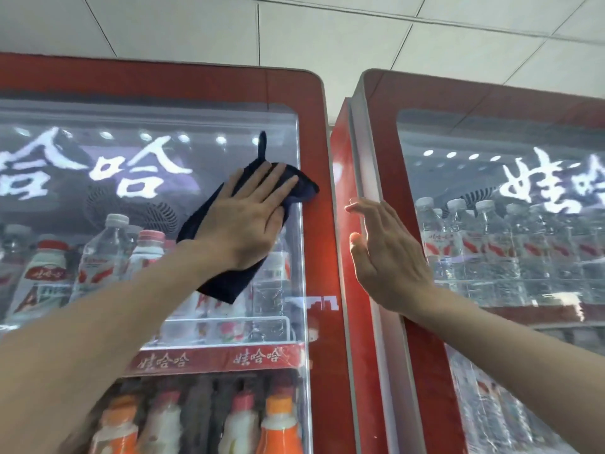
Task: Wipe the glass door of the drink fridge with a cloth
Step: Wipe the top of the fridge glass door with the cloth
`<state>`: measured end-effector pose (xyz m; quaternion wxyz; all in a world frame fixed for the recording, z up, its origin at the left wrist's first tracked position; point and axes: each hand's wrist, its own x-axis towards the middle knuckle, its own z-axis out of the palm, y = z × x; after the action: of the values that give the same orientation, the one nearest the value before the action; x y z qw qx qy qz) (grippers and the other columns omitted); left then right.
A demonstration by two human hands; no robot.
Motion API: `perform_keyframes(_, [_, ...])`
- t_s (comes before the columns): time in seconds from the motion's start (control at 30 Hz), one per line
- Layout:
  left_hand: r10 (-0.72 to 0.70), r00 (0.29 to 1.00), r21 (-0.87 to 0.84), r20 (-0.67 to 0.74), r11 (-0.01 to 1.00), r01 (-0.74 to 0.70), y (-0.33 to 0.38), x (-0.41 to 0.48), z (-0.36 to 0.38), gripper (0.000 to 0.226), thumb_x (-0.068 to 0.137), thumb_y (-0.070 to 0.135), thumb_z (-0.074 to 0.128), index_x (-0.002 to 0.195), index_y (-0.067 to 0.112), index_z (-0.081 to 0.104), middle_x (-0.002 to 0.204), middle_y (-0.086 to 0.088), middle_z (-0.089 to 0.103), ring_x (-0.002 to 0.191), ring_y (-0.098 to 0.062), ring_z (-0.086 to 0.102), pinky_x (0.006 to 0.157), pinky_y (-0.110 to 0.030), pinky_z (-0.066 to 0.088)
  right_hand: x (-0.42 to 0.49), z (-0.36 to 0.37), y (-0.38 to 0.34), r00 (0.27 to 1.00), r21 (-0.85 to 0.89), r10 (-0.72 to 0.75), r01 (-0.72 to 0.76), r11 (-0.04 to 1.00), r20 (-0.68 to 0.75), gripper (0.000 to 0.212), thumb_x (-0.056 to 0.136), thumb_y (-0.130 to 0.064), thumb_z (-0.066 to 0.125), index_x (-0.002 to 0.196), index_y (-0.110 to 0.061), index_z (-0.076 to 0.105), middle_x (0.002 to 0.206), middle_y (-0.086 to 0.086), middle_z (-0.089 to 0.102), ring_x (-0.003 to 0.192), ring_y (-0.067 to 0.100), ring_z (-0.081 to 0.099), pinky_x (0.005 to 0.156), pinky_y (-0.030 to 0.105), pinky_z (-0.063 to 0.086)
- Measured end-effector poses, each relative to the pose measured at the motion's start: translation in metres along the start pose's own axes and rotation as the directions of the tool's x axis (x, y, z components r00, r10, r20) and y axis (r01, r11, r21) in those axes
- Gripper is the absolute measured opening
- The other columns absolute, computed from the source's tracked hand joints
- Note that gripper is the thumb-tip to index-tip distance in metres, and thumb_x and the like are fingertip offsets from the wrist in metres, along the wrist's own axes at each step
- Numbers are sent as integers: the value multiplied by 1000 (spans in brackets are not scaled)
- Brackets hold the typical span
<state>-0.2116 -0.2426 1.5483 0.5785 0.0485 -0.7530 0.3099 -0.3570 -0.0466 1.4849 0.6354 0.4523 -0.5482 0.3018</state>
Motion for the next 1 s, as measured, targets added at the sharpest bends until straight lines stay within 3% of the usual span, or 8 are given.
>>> perform_keyframes(0.17, [-226, 973, -29, -40, 974, 225, 38, 26, 11, 68, 96, 41, 2, 163, 29, 5, 171, 5, -4, 157, -12, -8, 127, -48, -5, 0, 3, 2, 999, -6, -14, 14, 1000, -37, 39, 95, -17, 44, 133, -14, 48, 144, 5, 54, 137, 20, 44, 124, 37, 28])
perform_keyframes(0.3, [-222, 966, -80, -133, 974, 213, 74, 0, 17, 62, 100, 37, 11, 158, 25, 26, 169, -4, 15, 154, -22, 1, 124, -52, 14, -1, 9, 9, 996, 67, 19, -14, 998, -83, 40, 96, -15, 45, 136, -18, 51, 140, -12, 50, 135, -2, 40, 113, 7, 16])
perform_keyframes(0.4, [-288, 941, -87, -177, 957, 276, 103, -23, 27, 63, 101, 35, 15, 159, 15, 26, 168, -14, 17, 155, -27, -3, 123, -53, 18, 0, 9, 11, 995, 109, 20, -10, 994, -95, 46, 92, -1, 46, 135, -15, 52, 138, -11, 51, 130, -14, 33, 106, 2, 22])
perform_keyframes(0.53, [-432, 891, -108, -138, 901, 420, 129, -44, 36, 68, 101, 39, 19, 161, 7, 19, 169, -18, 10, 157, -34, 4, 126, -57, 7, 1, 5, 7, 998, 97, -12, 18, 995, -62, 45, 88, 3, 43, 131, -8, 51, 139, 7, 55, 134, 23, 48, 119, 17, 18])
perform_keyframes(0.6, [-456, 881, -86, -124, 890, 448, 134, -45, 36, 68, 101, 39, 22, 161, 7, 19, 169, -19, 9, 157, -36, 5, 126, -58, 7, 1, 4, 6, 998, 102, -14, 21, 995, -67, 43, 89, 3, 43, 129, -7, 52, 136, 9, 57, 132, 27, 50, 123, 18, 14])
perform_keyframes(0.73, [-433, 898, -72, -82, 901, 428, 133, -44, 28, 68, 101, 41, 20, 160, 7, 21, 168, -19, 12, 156, -38, 8, 126, -58, 7, -1, 0, 1, 998, 139, 10, -3, 990, -55, 38, 90, 0, 41, 125, -8, 54, 131, 8, 60, 128, 23, 51, 127, 34, 20])
perform_keyframes(0.83, [-353, 933, -58, -77, 935, 349, 118, -45, 12, 65, 100, 38, 19, 155, 8, 36, 163, -20, 30, 149, -41, 27, 126, -52, 10, -1, -5, -2, 998, 193, 40, -32, 981, -40, 35, 91, -3, 40, 122, -8, 55, 130, 7, 59, 128, 24, 52, 124, 37, 28])
perform_keyframes(1.0, [-155, 976, 24, -153, 987, 161, 73, -40, -15, 52, 79, 13, 44, 123, 8, 71, 124, -17, 70, 105, -47, 62, 115, -53, 34, -1, -1, -40, 970, 306, 54, 22, 952, -238, 34, 87, 3, 39, 114, 1, 59, 117, 15, 57, 106, 22, 56, 93, 21, 45])
